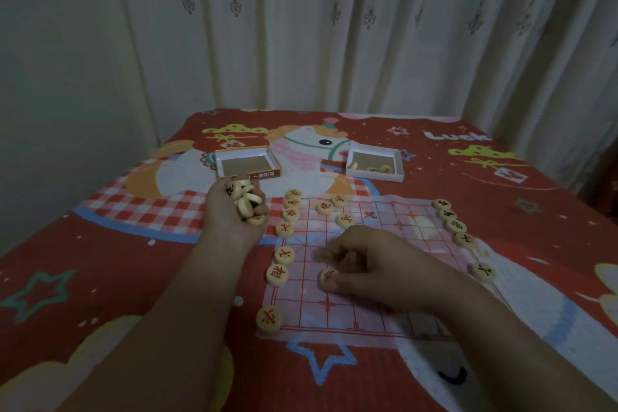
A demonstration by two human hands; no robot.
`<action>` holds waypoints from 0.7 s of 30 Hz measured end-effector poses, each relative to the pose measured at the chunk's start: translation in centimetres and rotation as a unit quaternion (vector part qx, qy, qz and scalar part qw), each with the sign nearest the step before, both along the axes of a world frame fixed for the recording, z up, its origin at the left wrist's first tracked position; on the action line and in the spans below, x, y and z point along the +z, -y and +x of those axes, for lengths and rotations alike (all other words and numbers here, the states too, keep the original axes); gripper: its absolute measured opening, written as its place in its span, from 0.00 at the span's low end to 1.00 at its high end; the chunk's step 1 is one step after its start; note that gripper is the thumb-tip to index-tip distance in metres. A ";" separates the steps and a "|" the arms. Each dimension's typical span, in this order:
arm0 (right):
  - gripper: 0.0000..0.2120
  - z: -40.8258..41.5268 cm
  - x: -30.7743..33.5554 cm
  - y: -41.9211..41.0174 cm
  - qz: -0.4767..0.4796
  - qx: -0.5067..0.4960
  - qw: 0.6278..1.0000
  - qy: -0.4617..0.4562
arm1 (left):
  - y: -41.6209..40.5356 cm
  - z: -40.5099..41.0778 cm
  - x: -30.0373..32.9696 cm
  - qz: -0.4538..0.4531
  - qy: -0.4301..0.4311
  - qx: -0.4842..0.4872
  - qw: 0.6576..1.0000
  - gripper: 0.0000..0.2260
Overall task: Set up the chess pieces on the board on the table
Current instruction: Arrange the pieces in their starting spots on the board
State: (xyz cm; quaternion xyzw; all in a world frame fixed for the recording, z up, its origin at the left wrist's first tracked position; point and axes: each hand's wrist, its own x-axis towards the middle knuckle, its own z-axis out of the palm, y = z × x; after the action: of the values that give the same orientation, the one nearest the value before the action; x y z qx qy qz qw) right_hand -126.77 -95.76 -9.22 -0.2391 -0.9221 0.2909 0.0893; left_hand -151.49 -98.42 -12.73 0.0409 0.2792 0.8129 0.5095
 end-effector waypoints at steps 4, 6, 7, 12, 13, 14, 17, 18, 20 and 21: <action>0.13 -0.4 -0.7 0.3 0.029 0.012 0.999 0.003 | 0.1 0.2 0.2 0.001 -0.001 0.001 1.000 0.07; 0.09 -0.4 -0.8 0.3 0.029 0.010 0.999 -0.006 | 0.2 0.2 0.2 0.002 0.001 -0.002 1.000 0.06; 0.06 -0.4 -0.9 0.4 0.022 0.007 1.000 -0.014 | 0.2 0.1 0.2 0.002 0.003 -0.004 1.000 0.06; 0.02 -1.3 -0.7 -0.2 -0.003 -0.046 0.996 -0.080 | 0.2 0.1 0.2 0.002 0.011 -0.001 1.000 0.07; 0.01 -1.8 -0.7 -0.4 -0.003 -0.056 0.995 -0.088 | 0.2 0.1 0.2 0.001 0.012 0.000 1.000 0.07; 0.01 -2.4 -0.7 -0.6 -0.003 -0.064 0.994 -0.090 | 0.2 0.1 0.2 0.000 0.012 0.001 1.000 0.07; 0.04 -4.4 -0.7 -1.0 0.008 -0.070 0.994 -0.085 | 0.2 0.2 0.3 -0.001 0.013 0.003 1.000 0.07; 0.04 -5.1 -0.7 -1.0 0.011 -0.070 0.994 -0.088 | 0.2 0.2 0.3 -0.002 0.014 0.005 1.000 0.07; 0.05 -6.4 -0.8 -0.9 0.008 -0.072 0.992 -0.101 | 0.2 0.3 0.5 -0.004 0.022 0.005 1.000 0.09; 0.06 -7.0 -0.8 -0.7 0.007 -0.074 0.991 -0.108 | 0.3 0.3 0.5 -0.005 0.026 0.006 1.000 0.10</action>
State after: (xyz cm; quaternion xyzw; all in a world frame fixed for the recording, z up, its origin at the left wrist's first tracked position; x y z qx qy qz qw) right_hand -133.78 -95.02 -10.06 -0.2731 -0.8889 0.3009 0.2115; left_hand -151.20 -98.69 -12.21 0.0155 0.2703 0.8154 0.5118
